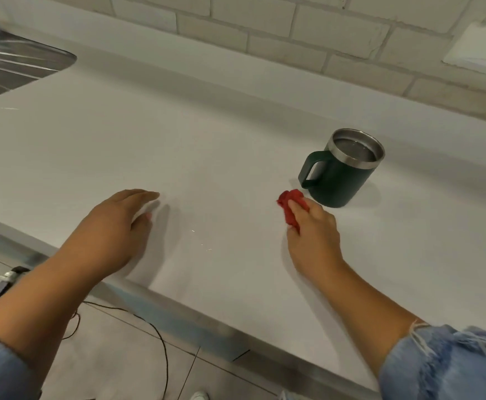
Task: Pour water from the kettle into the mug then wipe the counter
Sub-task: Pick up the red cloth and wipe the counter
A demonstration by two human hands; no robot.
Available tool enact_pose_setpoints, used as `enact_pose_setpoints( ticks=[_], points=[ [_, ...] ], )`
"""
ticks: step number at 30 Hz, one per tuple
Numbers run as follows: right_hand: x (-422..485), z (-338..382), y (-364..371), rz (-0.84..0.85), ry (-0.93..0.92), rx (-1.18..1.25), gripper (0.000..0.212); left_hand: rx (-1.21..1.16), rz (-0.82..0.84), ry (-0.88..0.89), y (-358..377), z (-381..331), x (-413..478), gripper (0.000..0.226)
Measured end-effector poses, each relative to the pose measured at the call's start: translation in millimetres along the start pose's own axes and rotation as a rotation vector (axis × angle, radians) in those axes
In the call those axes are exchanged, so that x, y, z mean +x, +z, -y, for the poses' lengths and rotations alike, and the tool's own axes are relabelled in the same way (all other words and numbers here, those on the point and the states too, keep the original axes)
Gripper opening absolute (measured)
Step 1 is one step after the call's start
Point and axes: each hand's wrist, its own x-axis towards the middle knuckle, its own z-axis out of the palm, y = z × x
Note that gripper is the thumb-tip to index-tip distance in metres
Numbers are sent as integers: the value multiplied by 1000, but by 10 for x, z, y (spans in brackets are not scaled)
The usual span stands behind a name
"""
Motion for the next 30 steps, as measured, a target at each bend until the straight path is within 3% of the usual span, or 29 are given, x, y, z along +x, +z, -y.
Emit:
enact_pose_setpoints(
  ticks=[2,9,16,20,23,26,30],
  points=[
    [-53,104,122,4,-43,-108,53,-2,-8,-9,-17,52,-12,40],
    [-300,791,467,115,-351,57,57,-25,-45,-22,-94,194,-33,39],
    [-249,881,213,172,-39,873,42,-60,-106,-47,-139,158,-55,35],
    [-288,874,230,329,-87,1081,42,-347,-208,104,10,-408,-136,27],
    [-324,818,237,445,-108,1247,44,-737,-33,-6,102,-708,-224,43],
    [-339,743,210,378,-109,1219,46,-924,80,-154,81,-655,-152,45],
    [-293,651,125,214,-125,1114,49,-911,-77,-167,-123,-406,8,28]
  ],
)
